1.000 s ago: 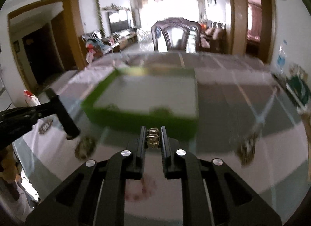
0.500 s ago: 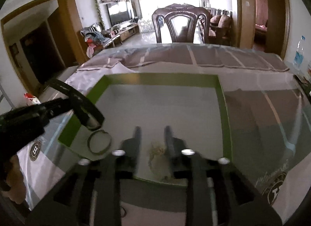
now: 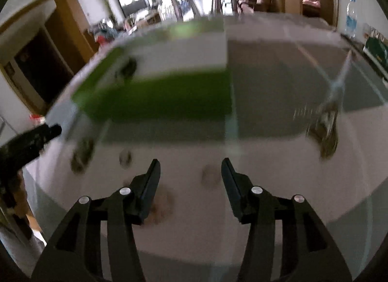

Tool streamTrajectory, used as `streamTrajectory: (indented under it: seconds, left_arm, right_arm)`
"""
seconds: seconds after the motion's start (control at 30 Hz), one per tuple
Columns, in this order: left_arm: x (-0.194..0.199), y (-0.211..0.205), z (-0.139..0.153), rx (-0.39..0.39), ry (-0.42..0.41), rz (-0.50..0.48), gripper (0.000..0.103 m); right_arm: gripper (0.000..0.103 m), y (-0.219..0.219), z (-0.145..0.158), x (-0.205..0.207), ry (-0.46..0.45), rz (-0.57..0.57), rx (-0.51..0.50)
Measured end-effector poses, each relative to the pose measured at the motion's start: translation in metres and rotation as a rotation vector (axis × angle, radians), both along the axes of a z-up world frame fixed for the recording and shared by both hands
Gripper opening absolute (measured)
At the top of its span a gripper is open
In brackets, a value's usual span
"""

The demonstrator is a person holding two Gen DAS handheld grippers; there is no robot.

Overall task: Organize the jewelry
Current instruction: 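Move the left tool to the green bead bracelet while the right tool approaches the pink bead bracelet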

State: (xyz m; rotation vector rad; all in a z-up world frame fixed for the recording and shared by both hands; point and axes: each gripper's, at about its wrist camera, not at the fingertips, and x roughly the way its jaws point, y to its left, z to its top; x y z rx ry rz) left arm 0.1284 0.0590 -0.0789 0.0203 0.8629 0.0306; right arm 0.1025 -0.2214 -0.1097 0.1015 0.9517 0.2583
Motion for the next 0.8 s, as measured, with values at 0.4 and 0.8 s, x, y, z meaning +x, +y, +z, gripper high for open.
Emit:
streamTrajectory:
  seconds: [0.4, 0.8]
  left_arm:
    - [-0.018, -0.011, -0.044, -0.022, 0.090, -0.045, 0.054]
    - [-0.043, -0.018, -0.036, -0.089, 0.067, -0.092, 0.010]
  right_arm:
    - [0.036, 0.046, -0.011, -0.026, -0.065, 0.073, -0.108]
    - [0.008, 0.028, 0.018, -0.041, -0.146, 0.060, -0.012]
